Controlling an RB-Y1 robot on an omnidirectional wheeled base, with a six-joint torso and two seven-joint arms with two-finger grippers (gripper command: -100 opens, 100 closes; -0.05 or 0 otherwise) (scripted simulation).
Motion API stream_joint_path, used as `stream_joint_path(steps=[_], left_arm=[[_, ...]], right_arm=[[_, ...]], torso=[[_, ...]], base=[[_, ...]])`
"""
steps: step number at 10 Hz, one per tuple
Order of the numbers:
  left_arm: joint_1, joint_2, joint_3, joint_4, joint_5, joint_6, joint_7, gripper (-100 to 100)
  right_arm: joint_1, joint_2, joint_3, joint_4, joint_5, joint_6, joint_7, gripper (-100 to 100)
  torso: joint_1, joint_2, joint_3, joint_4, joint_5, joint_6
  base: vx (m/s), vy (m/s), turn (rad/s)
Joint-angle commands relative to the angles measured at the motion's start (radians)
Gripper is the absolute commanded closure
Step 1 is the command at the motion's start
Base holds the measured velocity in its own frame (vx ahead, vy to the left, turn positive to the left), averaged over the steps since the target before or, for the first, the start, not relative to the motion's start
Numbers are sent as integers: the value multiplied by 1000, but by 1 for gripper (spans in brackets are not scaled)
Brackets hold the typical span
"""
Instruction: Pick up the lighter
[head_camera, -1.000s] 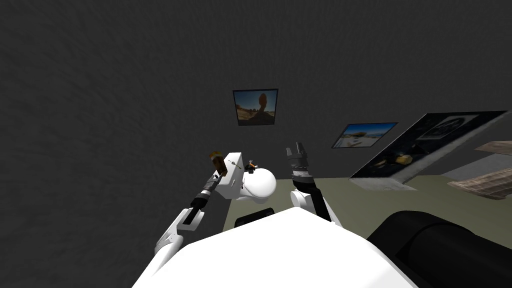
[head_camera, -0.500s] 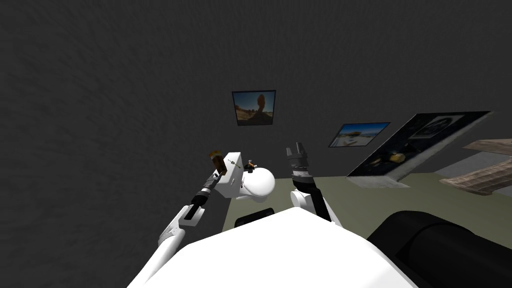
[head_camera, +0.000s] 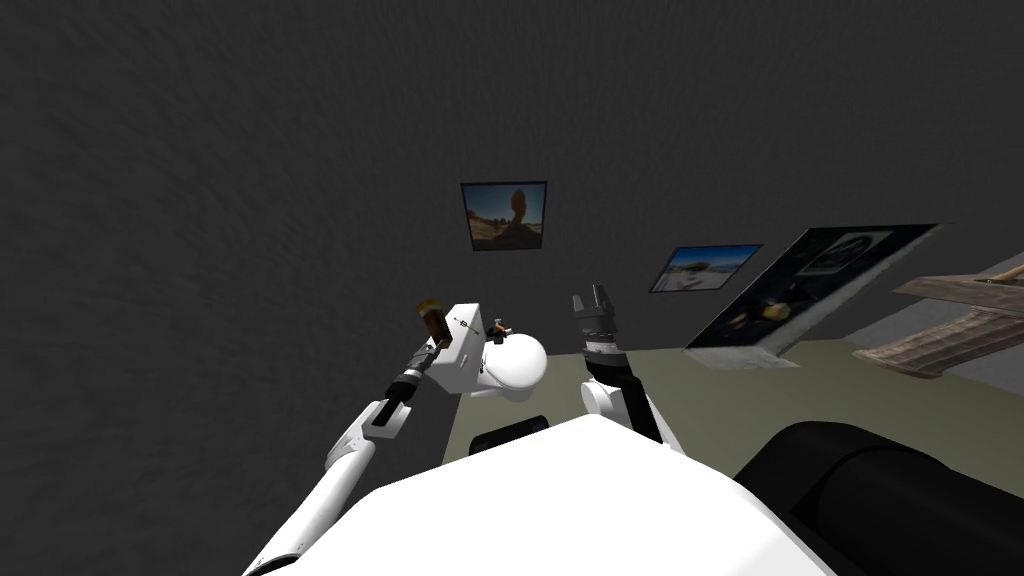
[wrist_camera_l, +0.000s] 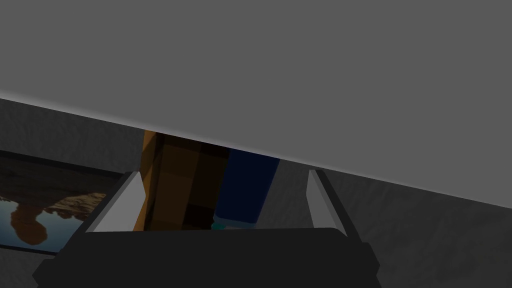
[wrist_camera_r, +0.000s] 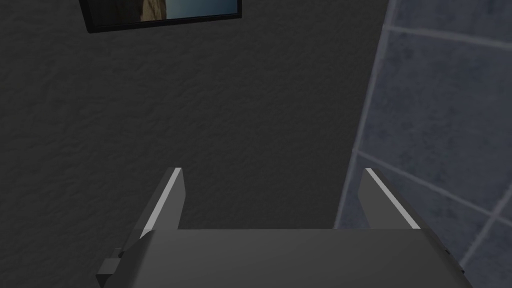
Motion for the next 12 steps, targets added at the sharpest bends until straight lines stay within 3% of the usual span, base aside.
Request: stream_joint_path(steps=[1,3,4,6,7,9,10,12], left_arm=[[-48,6,-3,50,18,-12,-14,-100],[-48,6,-3,85,18,-12,-14,-100],[-99,21,-11,128,55,-27,-36,-100],[-118,21,-11,178,55,-27,-36,-100],[-163,36,-19,215,92,-42,-59,-100],[-187,36,-19,263,92,-42,-59,-100],[-230,51,-27,296,129,-57,-82,-100],[-257,51,-27,326,129,-57,-82,-100]], right_arm=[[0,0,0,0,0,0,0,0],[0,0,0,0,0,0,0,0],[0,0,0,0,0,0,0,0],[0,0,0,0,0,0,0,0],[0,0,0,0,0,0,0,0],[0,0,0,0,0,0,0,0],[0,0,0,0,0,0,0,0],[0,0,0,0,0,0,0,0]], torso=[[0,0,0,0,0,0],[1,0,0,0,0,-1],[1,-1,-1,0,0,-1],[0,1,1,1,0,0],[0,0,0,0,0,0],[0,1,1,1,0,0],[0,0,0,0,0,0],[0,2,1,1,0,0]], base=[[-71,-15,-47],[-24,-4,5],[-53,-10,-76],[-53,-9,-21],[-60,-18,-66],[-47,-13,-23],[-70,-16,-67],[-56,-12,-20]])
